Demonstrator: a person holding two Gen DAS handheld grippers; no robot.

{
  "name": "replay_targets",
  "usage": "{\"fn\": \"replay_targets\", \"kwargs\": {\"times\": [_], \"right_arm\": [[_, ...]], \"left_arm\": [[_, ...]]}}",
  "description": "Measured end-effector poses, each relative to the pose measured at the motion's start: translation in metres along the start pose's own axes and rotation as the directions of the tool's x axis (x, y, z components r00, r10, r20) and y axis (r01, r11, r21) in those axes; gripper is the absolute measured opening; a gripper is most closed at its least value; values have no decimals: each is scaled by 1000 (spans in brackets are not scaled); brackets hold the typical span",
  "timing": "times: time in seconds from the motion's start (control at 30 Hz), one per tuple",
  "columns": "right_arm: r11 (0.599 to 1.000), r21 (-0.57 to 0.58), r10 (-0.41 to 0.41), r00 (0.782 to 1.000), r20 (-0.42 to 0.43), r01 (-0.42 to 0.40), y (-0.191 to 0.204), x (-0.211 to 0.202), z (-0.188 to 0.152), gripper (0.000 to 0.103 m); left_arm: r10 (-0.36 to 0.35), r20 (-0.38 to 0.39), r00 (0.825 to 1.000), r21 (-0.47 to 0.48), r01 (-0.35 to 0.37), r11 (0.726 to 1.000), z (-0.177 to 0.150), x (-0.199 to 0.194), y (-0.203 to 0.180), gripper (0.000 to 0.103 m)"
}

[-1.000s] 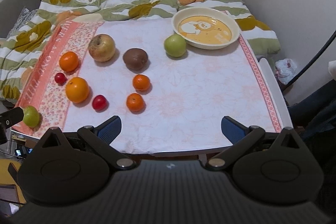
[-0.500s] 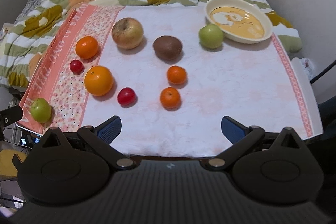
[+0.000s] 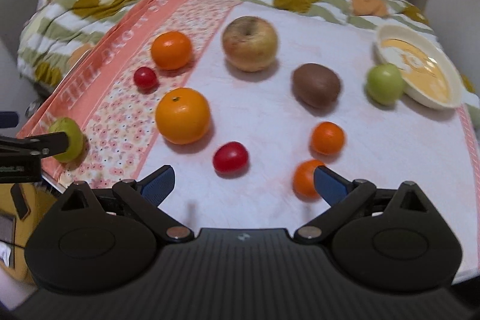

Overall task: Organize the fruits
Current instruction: 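Grasp the green apple with the left tool while the right tool grasps a red cherry tomato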

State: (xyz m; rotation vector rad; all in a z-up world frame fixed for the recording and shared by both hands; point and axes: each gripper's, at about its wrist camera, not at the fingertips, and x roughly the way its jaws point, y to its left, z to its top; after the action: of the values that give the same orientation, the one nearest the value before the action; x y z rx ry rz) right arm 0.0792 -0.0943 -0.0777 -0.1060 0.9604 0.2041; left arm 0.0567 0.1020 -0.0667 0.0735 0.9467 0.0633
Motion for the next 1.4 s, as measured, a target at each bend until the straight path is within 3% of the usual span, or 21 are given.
{"fn": "replay_targets", "kwargs": {"times": [0.13,0.3,0.43,0.5,0.63,1.0,1.07,1.1,1.4], "right_arm": [[998,-44,44,999,-24,-45,3,18,5,103],[993,-86,74,995,-65,-80,7,37,9,102],[989,-107,90,992,-91,-100,8,46,11,94],[987,-119,96,990,-101,-108,9,49,12,89],[983,-144,98,989,-114,-114,12,53,13,79],[986,-144,67,992,-109,-83,11,56,14,65],[987,-144,62,993,-104,-77,12,54,13,59],[987,-147,56,994,-99,-70,12,53,12,50],[989,-137,46,996,-71,-56,16,36,9,50]], "left_arm": [[24,-28,999,5,-24,1000,0,18,-6,91],[49,-67,997,5,-49,999,-1,36,-12,85],[43,-101,994,-18,-45,999,-4,44,-11,71],[52,-101,994,-13,-53,998,-5,45,-12,70],[88,-87,992,5,-88,996,-4,45,-12,57],[60,-78,995,16,-59,998,-7,44,-11,57],[53,-79,995,18,-51,999,-8,42,-11,57],[49,-80,996,19,-47,999,-8,42,-11,57],[5,-63,998,38,-2,999,-12,28,-14,57]]}}
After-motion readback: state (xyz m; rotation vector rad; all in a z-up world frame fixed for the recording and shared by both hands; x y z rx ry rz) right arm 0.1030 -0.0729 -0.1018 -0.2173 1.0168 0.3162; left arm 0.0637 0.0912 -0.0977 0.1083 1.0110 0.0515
